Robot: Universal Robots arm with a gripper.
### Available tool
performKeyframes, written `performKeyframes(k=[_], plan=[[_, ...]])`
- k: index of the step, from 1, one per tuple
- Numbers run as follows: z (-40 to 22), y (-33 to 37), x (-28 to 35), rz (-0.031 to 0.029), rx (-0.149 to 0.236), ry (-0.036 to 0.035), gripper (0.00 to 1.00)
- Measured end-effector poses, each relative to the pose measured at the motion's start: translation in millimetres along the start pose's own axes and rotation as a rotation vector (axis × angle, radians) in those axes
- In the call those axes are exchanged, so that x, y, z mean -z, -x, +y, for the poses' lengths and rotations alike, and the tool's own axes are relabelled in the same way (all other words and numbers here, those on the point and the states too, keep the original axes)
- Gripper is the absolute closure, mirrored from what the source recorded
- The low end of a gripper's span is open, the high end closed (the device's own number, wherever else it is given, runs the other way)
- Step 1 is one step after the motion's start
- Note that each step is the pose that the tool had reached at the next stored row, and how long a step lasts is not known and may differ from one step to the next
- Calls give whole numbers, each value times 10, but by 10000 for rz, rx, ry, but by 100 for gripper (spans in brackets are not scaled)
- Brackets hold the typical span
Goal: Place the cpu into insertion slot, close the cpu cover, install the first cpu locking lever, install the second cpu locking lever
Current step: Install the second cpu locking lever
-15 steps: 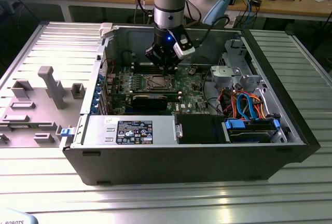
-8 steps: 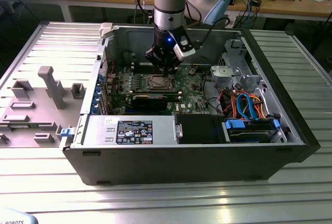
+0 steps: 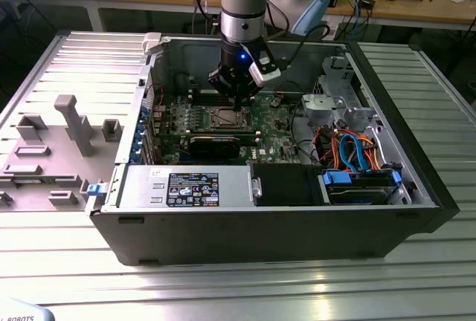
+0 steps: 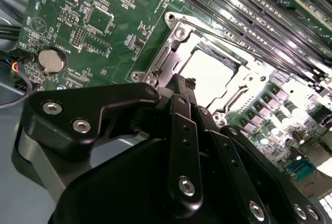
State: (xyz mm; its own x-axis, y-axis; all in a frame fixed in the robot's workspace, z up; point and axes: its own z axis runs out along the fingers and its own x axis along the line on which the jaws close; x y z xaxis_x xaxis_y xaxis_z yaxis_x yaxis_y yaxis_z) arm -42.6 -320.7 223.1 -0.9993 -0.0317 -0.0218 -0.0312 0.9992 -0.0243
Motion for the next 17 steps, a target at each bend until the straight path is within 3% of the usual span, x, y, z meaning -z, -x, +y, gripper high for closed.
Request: performKeyframes(k=[7, 17], plan=[[-23, 0, 17, 0, 0, -15, 89], [-121, -4, 14, -1, -1, -12, 89]])
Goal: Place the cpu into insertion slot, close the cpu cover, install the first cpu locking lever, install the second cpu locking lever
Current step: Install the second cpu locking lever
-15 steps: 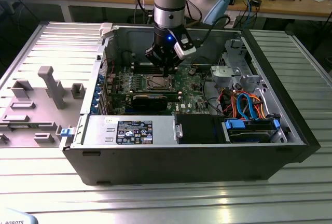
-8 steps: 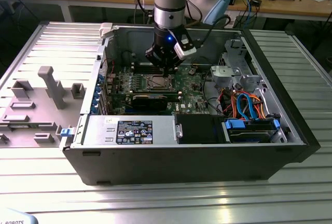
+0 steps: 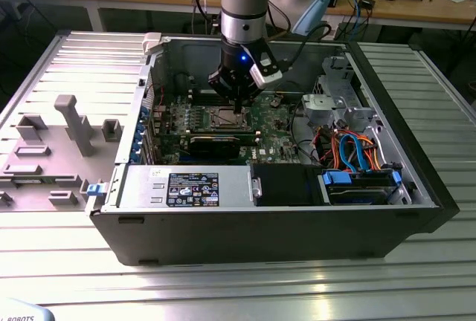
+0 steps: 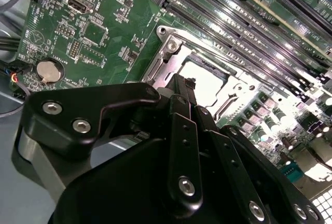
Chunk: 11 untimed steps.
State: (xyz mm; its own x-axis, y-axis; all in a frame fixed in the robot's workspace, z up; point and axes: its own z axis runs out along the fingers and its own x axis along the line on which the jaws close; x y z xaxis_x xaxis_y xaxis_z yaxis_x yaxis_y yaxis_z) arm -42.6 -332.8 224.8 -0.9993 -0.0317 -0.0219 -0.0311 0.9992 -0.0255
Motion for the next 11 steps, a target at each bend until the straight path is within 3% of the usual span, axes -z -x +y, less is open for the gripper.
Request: performKeyframes(k=[11], plan=[[-13, 0, 1, 1, 1, -2, 89]])
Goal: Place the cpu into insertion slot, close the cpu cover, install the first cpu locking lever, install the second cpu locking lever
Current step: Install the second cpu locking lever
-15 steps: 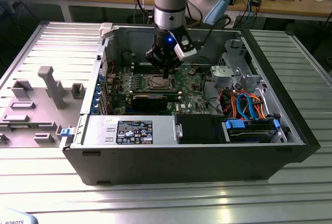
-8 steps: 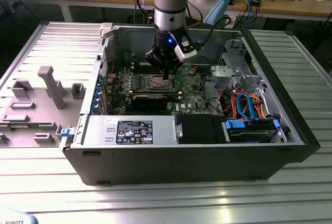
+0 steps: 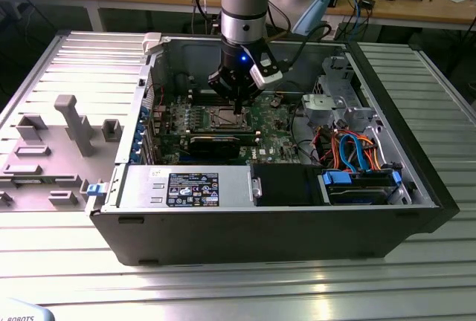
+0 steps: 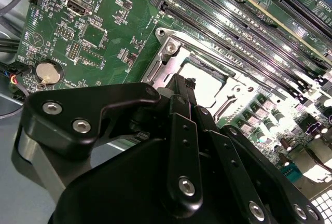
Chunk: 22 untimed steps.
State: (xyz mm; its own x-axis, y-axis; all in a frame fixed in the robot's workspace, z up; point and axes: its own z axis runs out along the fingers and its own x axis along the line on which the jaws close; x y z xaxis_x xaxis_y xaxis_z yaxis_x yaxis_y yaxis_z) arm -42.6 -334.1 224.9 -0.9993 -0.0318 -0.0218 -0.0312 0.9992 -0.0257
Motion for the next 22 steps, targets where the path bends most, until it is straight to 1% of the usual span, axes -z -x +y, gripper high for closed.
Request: performKeyframes(k=[3, 6, 8, 9, 10, 11, 12, 13, 14, 16, 22], plan=[[-3, 0, 0, 0, 0, 0, 89], [-24, -1, 0, 1, -2, -1, 89], [-26, 0, 38, 0, -1, -1, 89], [-27, 1, 81, 0, 0, -1, 89], [-27, 2, 98, 1, 0, -6, 89], [-27, 2, 98, 0, 0, -7, 89], [-43, 2, 98, 1, 2, -10, 89], [-92, -1, 94, -1, -1, 6, 89], [-129, -2, 91, 0, 0, 15, 89], [-164, -3, 88, -1, -1, 18, 89], [-171, -3, 87, -1, -1, 18, 89]])
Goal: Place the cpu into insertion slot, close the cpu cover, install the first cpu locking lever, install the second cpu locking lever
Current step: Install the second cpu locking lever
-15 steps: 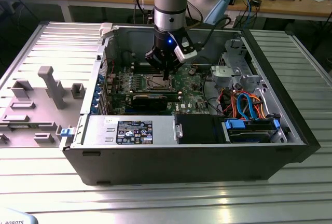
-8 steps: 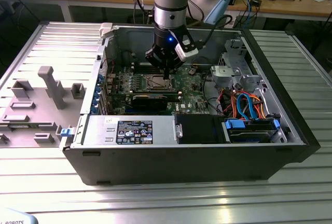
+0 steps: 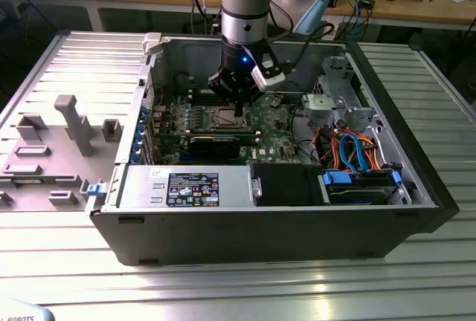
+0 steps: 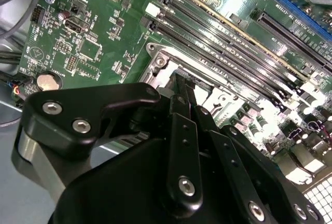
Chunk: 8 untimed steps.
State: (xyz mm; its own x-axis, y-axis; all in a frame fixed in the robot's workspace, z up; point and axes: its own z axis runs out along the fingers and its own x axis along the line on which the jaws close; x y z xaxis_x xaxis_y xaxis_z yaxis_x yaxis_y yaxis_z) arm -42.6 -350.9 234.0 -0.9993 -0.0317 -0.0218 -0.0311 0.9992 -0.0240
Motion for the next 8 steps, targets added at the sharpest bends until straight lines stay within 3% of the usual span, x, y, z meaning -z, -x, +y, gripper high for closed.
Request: performKeyframes(k=[8], plan=[[0, 0, 0, 0, 0, -4, 89]])
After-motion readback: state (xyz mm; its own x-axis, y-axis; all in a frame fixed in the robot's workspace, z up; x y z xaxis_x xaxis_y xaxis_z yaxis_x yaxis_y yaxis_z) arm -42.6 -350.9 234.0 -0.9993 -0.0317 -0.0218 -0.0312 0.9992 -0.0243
